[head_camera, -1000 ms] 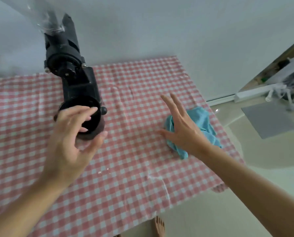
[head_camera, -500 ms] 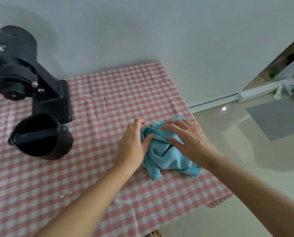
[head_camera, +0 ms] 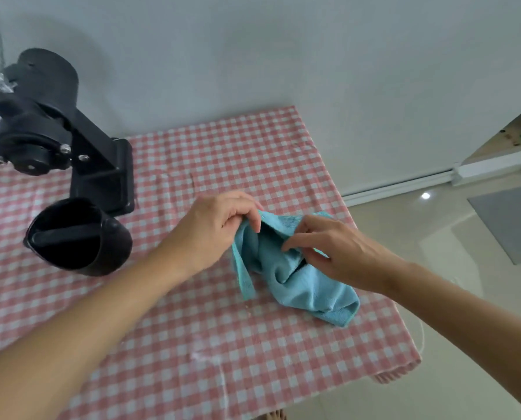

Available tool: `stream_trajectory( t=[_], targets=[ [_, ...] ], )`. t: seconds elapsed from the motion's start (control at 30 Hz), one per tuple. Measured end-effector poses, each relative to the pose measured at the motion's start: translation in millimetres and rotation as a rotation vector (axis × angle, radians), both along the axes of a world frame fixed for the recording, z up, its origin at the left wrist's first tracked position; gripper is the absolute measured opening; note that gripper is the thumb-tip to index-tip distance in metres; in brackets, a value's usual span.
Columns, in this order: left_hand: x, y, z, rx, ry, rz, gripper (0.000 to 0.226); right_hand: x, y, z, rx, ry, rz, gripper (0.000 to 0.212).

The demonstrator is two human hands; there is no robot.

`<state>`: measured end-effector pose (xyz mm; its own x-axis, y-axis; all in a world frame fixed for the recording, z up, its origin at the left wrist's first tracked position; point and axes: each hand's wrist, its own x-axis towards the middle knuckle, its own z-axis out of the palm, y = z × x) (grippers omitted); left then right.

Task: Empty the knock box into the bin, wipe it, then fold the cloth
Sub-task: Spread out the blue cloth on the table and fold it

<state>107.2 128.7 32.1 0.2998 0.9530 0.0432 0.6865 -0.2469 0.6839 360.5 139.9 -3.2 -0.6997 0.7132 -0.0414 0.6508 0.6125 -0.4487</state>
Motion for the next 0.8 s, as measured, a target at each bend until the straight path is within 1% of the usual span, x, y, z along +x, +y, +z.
stream_trajectory(
  t=[0.1, 0.2, 0.3, 0.4, 0.43, 0.5, 0.57, 0.63, 0.73, 0.8],
  targets=[
    [-3, 12, 29, -0.062, -0.061, -0.037, 0.046, 0, 5, 5, -0.039, -0.003, -0.009, 0.027],
    [-17, 20, 57, -0.106, -0.065, -0.053, 0.045, 12, 13, 7, -0.026, 0.002, -0.047, 0.037],
    [-36, 23, 78, -0.109, 0.012, -0.068, 0.043, 34, 22, 5, 0.042, 0.001, -0.09, 0.041],
    [-43, 16, 90, -0.121, 0.154, -0.126, 0.045, 44, 17, -1, 0.088, 0.081, -0.067, 0.042],
    [-42, 12, 92, -0.138, 0.189, -0.154, 0.047, 39, 13, -3, 0.093, 0.096, -0.042, 0.04],
    [-35, 3, 94, -0.187, 0.216, -0.21, 0.049, 22, 8, -11, 0.119, 0.043, 0.004, 0.038],
    [-28, -4, 97, -0.204, 0.224, -0.243, 0.05, 0, 10, -16, 0.128, -0.048, 0.037, 0.041],
    [-26, -9, 102, -0.2, 0.214, -0.254, 0.052, -16, 15, -17, 0.138, -0.087, 0.088, 0.047],
    [-31, -16, 112, -0.213, 0.165, -0.248, 0.054, -29, 20, -15, 0.15, -0.097, 0.127, 0.045],
    [-36, -21, 117, -0.203, 0.14, -0.241, 0.053, -33, 15, -11, 0.147, -0.045, 0.138, 0.036]
  ],
)
